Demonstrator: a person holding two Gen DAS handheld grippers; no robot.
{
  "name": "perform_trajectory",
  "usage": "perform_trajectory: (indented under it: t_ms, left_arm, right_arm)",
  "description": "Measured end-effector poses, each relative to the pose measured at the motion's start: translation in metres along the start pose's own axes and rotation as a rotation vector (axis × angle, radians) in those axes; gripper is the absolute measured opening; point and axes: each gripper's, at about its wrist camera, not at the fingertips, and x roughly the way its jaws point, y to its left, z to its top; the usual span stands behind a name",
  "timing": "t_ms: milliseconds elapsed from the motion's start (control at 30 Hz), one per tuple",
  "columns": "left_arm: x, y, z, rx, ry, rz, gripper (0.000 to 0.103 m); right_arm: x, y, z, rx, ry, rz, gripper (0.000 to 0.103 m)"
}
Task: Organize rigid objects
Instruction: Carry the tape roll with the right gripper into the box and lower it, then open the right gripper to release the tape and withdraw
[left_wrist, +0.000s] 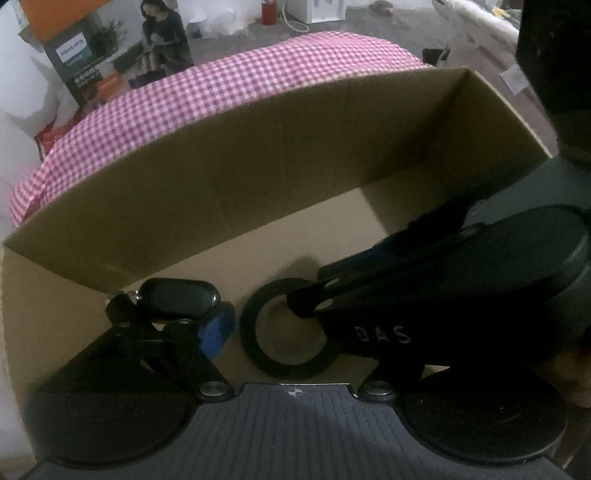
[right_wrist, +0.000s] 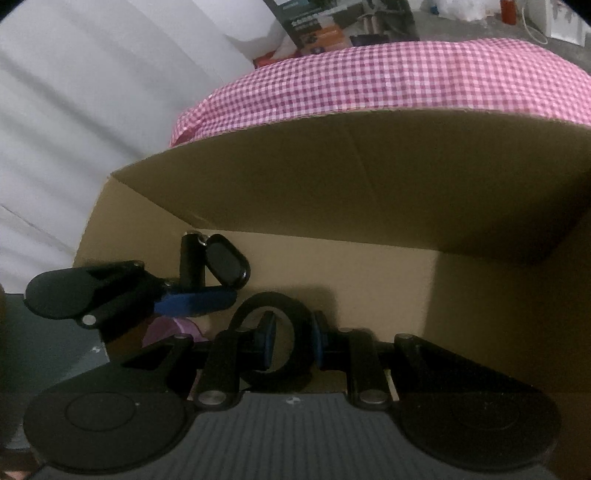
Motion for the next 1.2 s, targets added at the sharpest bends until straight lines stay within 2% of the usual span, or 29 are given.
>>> perform_trajectory:
  t_ms: [167, 300, 333, 367, 400, 533, 667, 767, 900, 1100, 1200]
  left_arm:
    - [-0.021, -0.007, -0.003, 0.031, -0.049, 0.027, 0.086]
    - [-0.051, -0.01, -0.011, 0.036, -0.117, 0.027, 0.093]
    - [-0.059, -0.01, -0.014, 0.038, -0.138, 0.027, 0.096]
    - [-0.069, -0.011, -0.018, 0.038, -0.161, 0.03, 0.096]
    - [-0.08, -0.012, -0.022, 0.037, -0.185, 0.033, 0.097]
    - [-0.121, -0.016, -0.043, 0.036, -0.28, 0.035, 0.099]
    - [-0.156, -0.023, -0.069, 0.037, -0.379, 0.027, 0.102]
    - [-0.17, -0.026, -0.095, 0.038, -0.434, 0.024, 0.103]
    - [-0.173, -0.033, -0.135, 0.031, -0.477, 0.015, 0.103]
    - [-0.152, -0.049, -0.188, 0.051, -0.463, -0.018, 0.103]
    - [-0.135, -0.054, -0.207, 0.042, -0.446, -0.07, 0.103]
  right_arm:
    - [-0.015, -0.003, -0.003, 0.032, -0.042, 0.042, 0.025]
    - [-0.051, 0.003, -0.014, 0.031, -0.131, 0.064, 0.028]
    - [-0.062, 0.005, -0.018, 0.028, -0.157, 0.067, 0.04]
    - [-0.074, 0.008, -0.025, 0.022, -0.19, 0.072, 0.059]
    - [-0.087, 0.012, -0.032, 0.01, -0.226, 0.077, 0.065]
    - [-0.136, 0.031, -0.064, -0.053, -0.345, 0.064, 0.068]
    - [-0.179, 0.046, -0.106, -0.099, -0.457, 0.055, 0.078]
    - [-0.194, 0.054, -0.14, -0.107, -0.513, 0.056, 0.079]
    - [-0.198, 0.055, -0.181, -0.084, -0.533, 0.065, 0.079]
    - [-0.172, 0.054, -0.228, -0.03, -0.481, 0.064, 0.079]
    - [-0.151, 0.053, -0.241, -0.006, -0.445, 0.069, 0.077]
